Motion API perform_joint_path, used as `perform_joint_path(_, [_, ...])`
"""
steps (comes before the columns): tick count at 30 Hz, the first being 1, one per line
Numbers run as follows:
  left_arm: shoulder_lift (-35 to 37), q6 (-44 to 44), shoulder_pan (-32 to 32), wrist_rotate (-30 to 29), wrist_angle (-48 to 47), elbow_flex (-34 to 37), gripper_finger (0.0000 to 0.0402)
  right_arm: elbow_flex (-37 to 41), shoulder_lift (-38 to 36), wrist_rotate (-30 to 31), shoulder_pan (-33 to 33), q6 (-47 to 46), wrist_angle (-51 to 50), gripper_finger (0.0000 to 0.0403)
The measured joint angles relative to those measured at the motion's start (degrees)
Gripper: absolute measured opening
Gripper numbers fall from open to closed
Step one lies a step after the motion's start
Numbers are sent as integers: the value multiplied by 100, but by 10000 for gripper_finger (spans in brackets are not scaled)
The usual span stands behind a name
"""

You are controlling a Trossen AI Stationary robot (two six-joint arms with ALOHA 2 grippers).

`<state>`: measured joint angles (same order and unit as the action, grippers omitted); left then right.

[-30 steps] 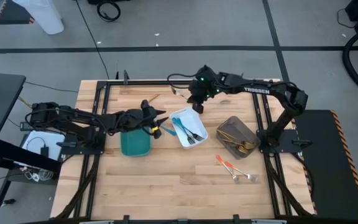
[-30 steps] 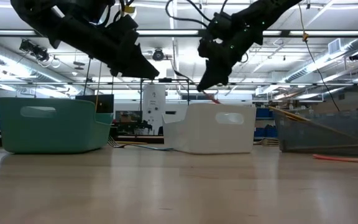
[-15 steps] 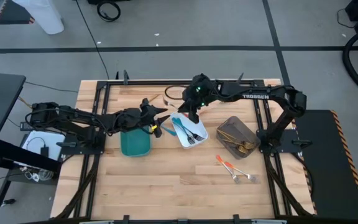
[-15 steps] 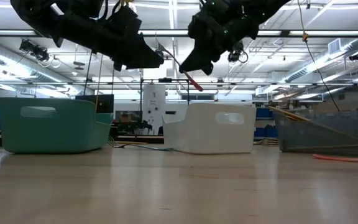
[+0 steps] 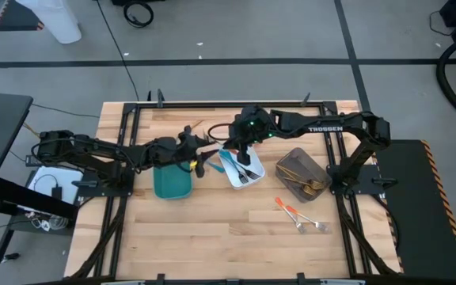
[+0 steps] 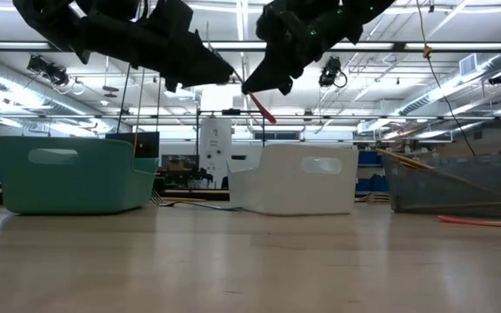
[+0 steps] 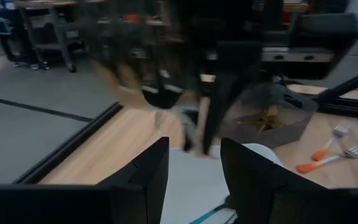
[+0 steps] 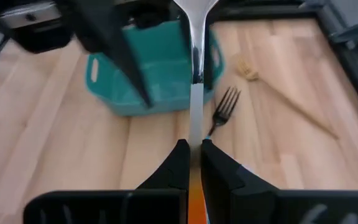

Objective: Sort silverware by color (type)
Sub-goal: Put the orange fork into the green bin

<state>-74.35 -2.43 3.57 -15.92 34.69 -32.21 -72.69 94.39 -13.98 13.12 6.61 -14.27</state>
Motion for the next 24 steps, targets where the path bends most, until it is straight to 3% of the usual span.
perform_joint_path(4, [0, -180, -2, 11, 117, 2, 155, 0, 0, 455, -143, 16, 245, 26])
perform_joint_path(15, [0, 297, -191, -1108, 822, 2, 156, 0, 0, 2231, -459, 110, 525, 26])
perform_joint_path(24, [0, 514, -195, -939, 1081, 4, 180, 2, 2, 1969, -529, 260, 725, 26])
